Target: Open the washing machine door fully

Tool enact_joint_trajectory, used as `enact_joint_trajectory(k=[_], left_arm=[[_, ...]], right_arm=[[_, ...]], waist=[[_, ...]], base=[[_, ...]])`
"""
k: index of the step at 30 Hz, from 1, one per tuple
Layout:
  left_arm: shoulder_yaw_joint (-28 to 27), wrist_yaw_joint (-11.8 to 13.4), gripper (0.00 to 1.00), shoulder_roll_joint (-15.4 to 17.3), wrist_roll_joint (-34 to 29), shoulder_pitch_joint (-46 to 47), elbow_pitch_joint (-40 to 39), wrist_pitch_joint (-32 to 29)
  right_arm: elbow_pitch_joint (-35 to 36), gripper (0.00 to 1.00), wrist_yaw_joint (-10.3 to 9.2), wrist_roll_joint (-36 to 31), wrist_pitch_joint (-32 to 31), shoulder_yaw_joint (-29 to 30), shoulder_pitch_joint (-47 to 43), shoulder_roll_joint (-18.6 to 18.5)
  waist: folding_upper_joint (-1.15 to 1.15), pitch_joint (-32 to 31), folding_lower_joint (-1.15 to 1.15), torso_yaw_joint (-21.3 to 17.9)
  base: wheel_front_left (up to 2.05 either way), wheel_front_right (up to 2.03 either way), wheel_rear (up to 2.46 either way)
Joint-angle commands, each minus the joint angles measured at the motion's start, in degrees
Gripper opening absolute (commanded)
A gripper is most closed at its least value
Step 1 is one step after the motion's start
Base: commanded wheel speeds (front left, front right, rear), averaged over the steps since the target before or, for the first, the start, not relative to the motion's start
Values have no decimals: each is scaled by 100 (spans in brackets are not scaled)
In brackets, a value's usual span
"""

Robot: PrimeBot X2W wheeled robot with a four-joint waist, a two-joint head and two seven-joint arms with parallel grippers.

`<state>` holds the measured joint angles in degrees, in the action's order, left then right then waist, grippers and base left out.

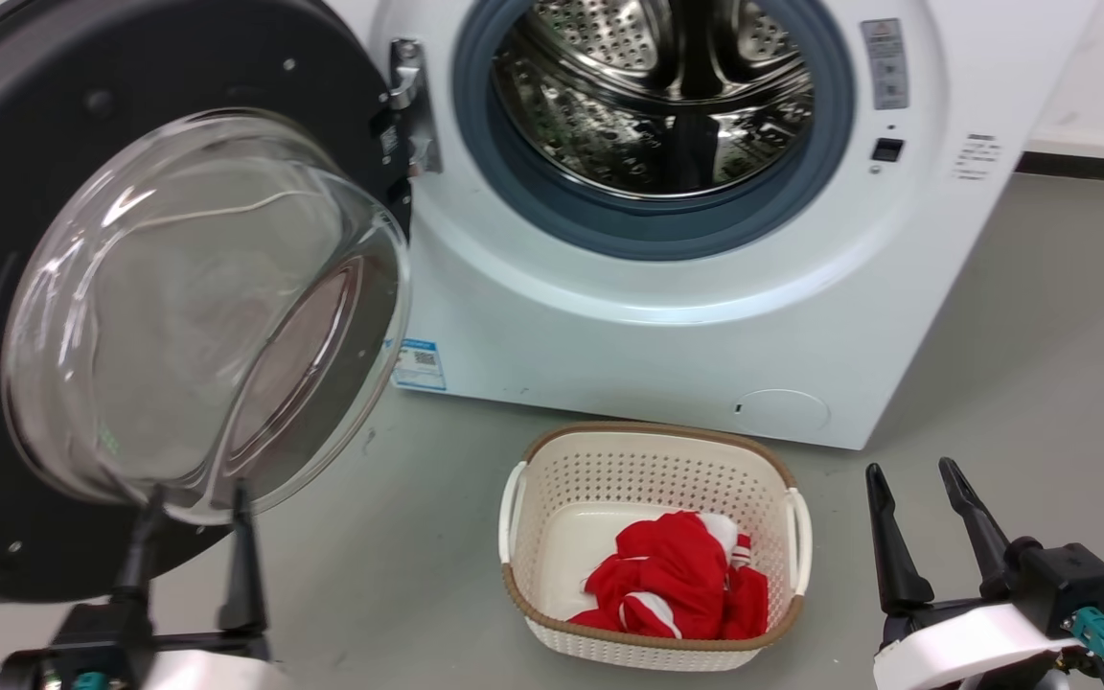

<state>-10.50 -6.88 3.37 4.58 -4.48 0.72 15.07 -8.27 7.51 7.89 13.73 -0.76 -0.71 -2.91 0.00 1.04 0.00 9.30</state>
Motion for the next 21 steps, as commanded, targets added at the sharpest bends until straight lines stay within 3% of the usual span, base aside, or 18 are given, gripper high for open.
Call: enact_joint_trajectory(k=[1, 10, 11, 21], left_arm=[[147, -10, 100, -6, -37, 4, -16, 14], [706, -37, 100, -25, -38, 336, 74, 13], [788, -39, 100, -30, -17, 411, 190, 14], [813, 8, 100, -40, 18, 374, 265, 14]], right_arm=[[60, 100, -4, -55, -9, 0, -61, 7], [292, 100, -4, -264, -111, 103, -130, 7], [345, 100, -4, -324, -163, 107, -184, 7], [352, 100, -4, -298, -185, 122, -198, 7]], waist=[[0, -62, 0, -110], [0, -140, 0, -494], [0, -186, 0, -748], [0, -165, 0, -908]], base=[[0, 0, 0], [0, 0, 0], [0, 0, 0], [0, 0, 0]])
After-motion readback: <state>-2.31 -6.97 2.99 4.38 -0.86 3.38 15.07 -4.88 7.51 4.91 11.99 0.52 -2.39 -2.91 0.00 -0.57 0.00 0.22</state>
